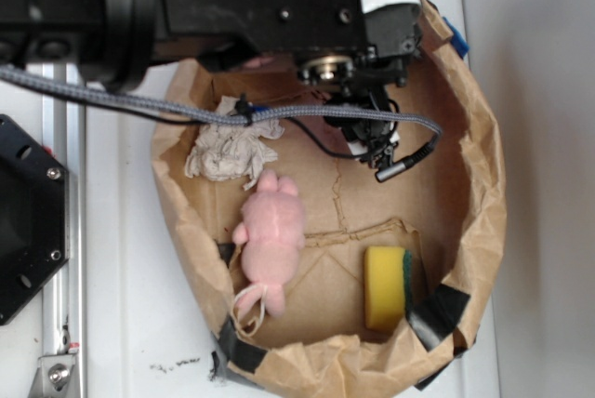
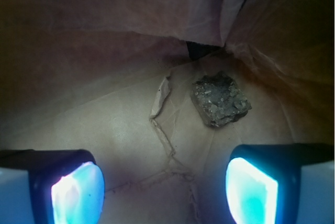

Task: Grab the rock.

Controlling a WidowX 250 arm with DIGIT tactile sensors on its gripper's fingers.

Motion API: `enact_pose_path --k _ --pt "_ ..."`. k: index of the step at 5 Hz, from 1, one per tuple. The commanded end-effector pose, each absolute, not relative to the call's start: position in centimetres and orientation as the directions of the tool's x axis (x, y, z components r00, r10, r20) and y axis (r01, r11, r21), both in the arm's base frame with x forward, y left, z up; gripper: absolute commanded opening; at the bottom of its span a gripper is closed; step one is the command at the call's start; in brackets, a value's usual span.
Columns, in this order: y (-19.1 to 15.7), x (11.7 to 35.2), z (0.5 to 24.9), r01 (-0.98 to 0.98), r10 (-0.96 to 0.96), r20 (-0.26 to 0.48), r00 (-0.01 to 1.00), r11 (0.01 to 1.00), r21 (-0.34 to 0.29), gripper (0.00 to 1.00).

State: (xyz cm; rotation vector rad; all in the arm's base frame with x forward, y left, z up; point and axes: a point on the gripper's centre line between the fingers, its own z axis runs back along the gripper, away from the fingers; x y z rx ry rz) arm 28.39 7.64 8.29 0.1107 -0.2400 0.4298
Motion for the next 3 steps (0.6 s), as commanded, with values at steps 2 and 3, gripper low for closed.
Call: enact_pose_path --k 2,3 --pt "9.08 28.39 7.57 -0.491 0.435 0.380 0.817 0.869 0.061 1.00" --pt "9.03 28.16 7.55 -0.551 0.472 0.432 0.769 0.831 0.073 1.00"
